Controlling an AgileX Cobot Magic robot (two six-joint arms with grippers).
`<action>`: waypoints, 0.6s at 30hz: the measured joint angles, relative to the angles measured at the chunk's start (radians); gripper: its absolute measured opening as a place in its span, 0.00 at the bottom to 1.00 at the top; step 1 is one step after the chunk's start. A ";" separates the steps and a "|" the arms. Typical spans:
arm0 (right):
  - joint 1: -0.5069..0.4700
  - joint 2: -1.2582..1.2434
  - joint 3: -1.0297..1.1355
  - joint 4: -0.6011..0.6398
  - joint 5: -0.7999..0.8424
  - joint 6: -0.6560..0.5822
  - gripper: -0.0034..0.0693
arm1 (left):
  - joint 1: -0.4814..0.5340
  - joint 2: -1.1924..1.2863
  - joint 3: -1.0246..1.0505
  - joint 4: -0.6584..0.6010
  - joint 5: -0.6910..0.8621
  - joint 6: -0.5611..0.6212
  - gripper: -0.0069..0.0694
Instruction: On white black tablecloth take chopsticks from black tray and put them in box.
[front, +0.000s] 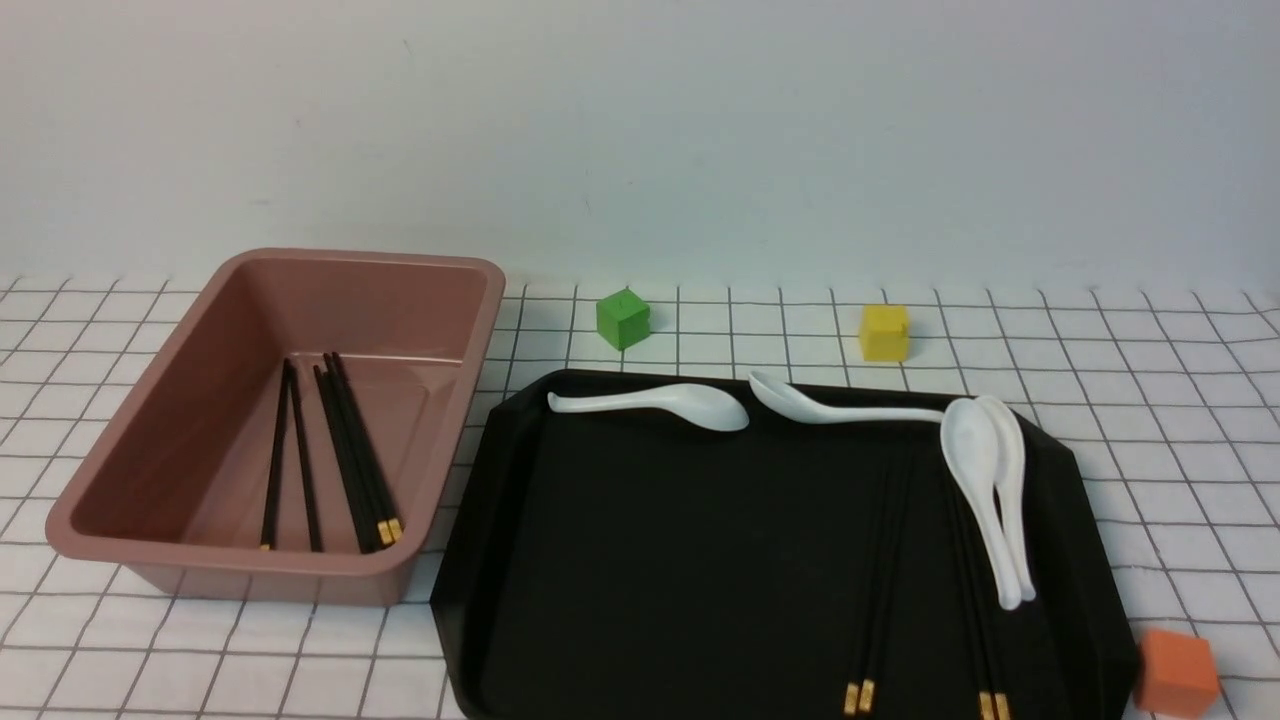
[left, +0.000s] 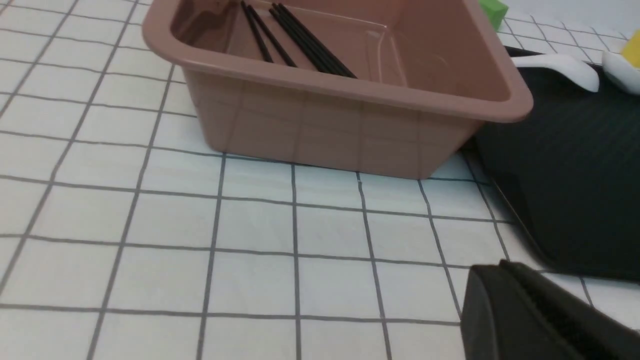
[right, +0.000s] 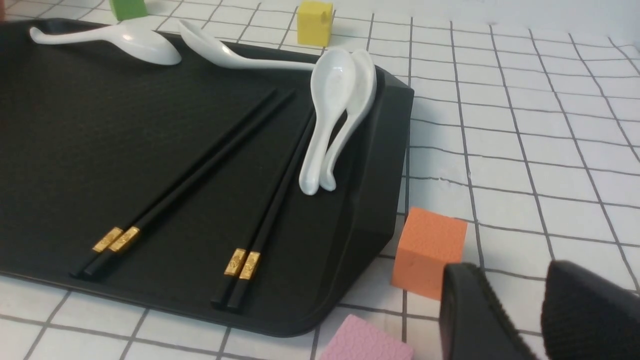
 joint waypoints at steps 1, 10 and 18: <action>0.000 0.000 0.000 0.000 0.000 0.000 0.38 | 0.000 0.000 0.000 0.000 0.000 0.000 0.09; 0.000 0.000 0.000 0.000 0.000 0.000 0.38 | 0.000 0.000 0.000 0.000 0.000 0.000 0.09; 0.000 0.000 0.000 0.000 0.000 0.000 0.38 | 0.000 0.000 0.000 0.000 0.003 -0.101 0.10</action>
